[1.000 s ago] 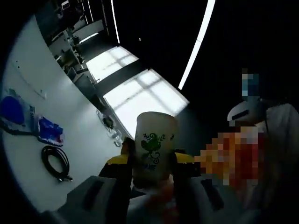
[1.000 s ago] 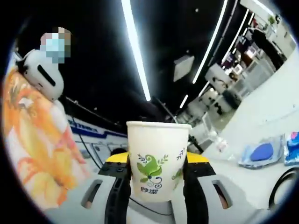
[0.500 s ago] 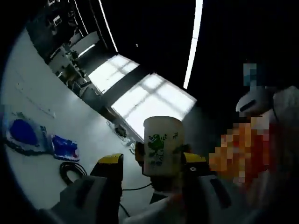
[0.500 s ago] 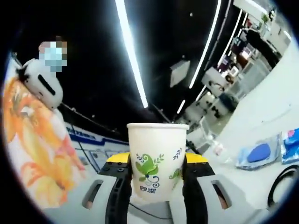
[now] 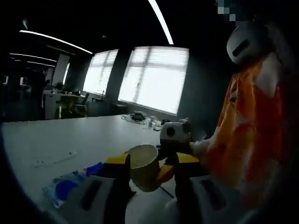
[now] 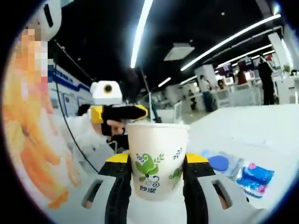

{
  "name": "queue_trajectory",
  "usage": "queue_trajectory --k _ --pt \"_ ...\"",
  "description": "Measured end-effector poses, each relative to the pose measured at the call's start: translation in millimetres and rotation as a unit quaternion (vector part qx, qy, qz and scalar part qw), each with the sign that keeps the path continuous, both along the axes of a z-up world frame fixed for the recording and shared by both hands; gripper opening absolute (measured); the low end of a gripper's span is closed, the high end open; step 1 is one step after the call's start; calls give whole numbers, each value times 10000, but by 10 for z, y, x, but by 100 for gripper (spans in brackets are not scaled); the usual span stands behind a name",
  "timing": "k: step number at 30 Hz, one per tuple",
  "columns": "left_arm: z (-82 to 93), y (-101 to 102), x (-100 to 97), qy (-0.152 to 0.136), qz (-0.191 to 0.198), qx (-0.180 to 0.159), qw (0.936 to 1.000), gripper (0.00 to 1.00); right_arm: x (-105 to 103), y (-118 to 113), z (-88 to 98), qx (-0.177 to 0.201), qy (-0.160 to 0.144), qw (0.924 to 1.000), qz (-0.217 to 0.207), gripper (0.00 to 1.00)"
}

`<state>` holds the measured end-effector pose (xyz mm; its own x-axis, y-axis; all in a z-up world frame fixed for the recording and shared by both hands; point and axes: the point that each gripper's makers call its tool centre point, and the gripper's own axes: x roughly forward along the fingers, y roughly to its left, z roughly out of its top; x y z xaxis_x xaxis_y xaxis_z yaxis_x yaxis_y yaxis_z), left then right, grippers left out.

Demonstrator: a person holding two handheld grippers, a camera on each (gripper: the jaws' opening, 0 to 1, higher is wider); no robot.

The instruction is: Arrange the tabletop items into an orderly group along one side of the table until the central work area is clear of visible clutter.

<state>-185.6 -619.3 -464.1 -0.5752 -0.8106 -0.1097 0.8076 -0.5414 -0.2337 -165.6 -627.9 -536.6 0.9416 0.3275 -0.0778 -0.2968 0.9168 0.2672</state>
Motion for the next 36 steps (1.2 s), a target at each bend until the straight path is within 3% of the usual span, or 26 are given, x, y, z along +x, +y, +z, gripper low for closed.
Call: queue_trajectory --k 1,4,6,9,11,12,15,19,23,27,31,36 --pt "-17 -11 -34 -59 -67 74 9999 28 16 11 -7 -54 41 10000 27 42" --pt "-194 -80 -69 -770 -164 377 9962 24 44 21 -49 -376 193 9991 21 42" --pt "-295 -76 -110 -996 -306 613 9927 22 48 30 -44 -512 208 9985 27 42" --pt "-343 -113 -143 -1112 -327 658 9911 12 60 41 -49 -600 257 9978 62 43" --pt "-372 -112 -124 -1190 -355 672 9900 0 47 76 -142 -986 430 9940 222 42" --pt "-416 -88 -129 -1215 -398 818 9884 1 61 73 -142 -976 428 9942 169 42" --pt "-452 -63 -116 -1420 -447 833 9853 0 57 80 -179 -963 508 9938 203 43" --pt "-473 -52 -67 -1426 -372 880 9852 0 59 82 -200 -916 527 9943 168 42" --pt "-542 -90 135 -1588 -87 992 9823 0 29 19 -324 -1146 740 9906 74 40" --pt "-654 -141 452 -1816 327 1270 9746 0 -65 -33 -428 -1149 898 9893 6 41" --pt "-777 -221 952 -2274 932 1525 9573 0 -186 -103 -577 -918 1166 9888 -154 42" --pt "-833 -287 1484 -2256 1728 1763 9424 0 -345 -208 -697 -694 1374 9872 -418 44"
